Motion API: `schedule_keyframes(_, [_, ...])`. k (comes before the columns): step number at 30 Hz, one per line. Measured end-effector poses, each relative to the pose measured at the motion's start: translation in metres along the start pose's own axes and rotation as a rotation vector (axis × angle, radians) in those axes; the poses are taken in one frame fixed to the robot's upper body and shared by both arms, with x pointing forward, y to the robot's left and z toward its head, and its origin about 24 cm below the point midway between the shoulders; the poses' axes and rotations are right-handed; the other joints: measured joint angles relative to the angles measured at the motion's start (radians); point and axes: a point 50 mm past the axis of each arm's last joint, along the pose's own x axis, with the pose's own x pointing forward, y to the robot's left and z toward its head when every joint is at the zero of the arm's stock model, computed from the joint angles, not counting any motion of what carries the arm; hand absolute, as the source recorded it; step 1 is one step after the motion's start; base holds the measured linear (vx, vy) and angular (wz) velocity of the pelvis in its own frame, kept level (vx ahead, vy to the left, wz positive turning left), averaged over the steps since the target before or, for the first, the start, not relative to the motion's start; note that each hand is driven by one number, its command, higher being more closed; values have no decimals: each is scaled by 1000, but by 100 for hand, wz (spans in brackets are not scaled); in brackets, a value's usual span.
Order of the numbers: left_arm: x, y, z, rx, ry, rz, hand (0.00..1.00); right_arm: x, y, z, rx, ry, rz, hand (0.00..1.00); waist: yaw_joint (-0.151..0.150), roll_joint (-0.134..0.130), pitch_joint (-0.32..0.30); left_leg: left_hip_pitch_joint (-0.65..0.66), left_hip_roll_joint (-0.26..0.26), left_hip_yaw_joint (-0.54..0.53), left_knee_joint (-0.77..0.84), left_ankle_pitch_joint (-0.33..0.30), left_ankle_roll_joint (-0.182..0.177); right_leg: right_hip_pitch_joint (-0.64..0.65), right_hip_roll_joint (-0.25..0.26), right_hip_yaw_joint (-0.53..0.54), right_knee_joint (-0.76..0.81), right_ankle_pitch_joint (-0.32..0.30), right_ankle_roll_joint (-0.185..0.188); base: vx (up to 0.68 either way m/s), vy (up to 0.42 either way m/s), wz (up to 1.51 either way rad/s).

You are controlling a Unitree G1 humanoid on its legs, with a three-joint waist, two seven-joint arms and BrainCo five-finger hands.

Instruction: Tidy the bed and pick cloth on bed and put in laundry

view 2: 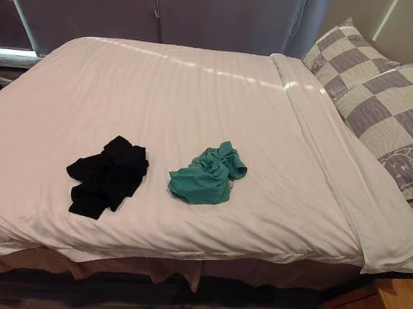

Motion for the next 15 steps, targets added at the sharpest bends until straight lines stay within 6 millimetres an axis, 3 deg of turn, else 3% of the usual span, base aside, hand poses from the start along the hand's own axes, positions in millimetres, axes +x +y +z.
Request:
schedule_keyframes(3, [4, -28, 48, -34, -209, -92, 0, 0, 28, 45, -88, -204, 107, 0, 2, 2, -2, -3, -4, -10, 4, 2, 1, -5, -2, 9, 10, 1, 5, 33, 16, 1])
schedule_keyframes(7, [-10, -71, 73, -73, -317, -245, 0, -9, 63, 99, -136, -446, 214, 0, 2, 14, 18, -38, -6, -23, 5, 16, 1, -58, -6, 9, 62, -19, 1, -6, -4, 8])
schedule_keyframes(9, [-23, -98, 86, -73, -377, -338, 0, -22, 84, 136, -122, -601, 278, 0, 3, 18, 69, -81, -5, -29, 6, 37, 5, -122, -7, 9, 107, -27, -4, -60, -27, 7])
schedule_keyframes(12, [-35, -125, 99, -85, -423, -416, 0, -40, 114, 171, -85, -720, 360, 0, 10, 18, 130, -152, -6, -29, 6, 66, 12, -227, -8, 19, 160, -25, -6, -69, -19, 0])
schedule_keyframes(15, [-47, -155, 113, -81, -466, -505, 0, -50, 127, 183, -75, -764, 409, 0, 11, 18, 183, -211, -7, -57, 16, 85, 16, -277, -14, -1, 190, -25, -7, -64, -18, 26])
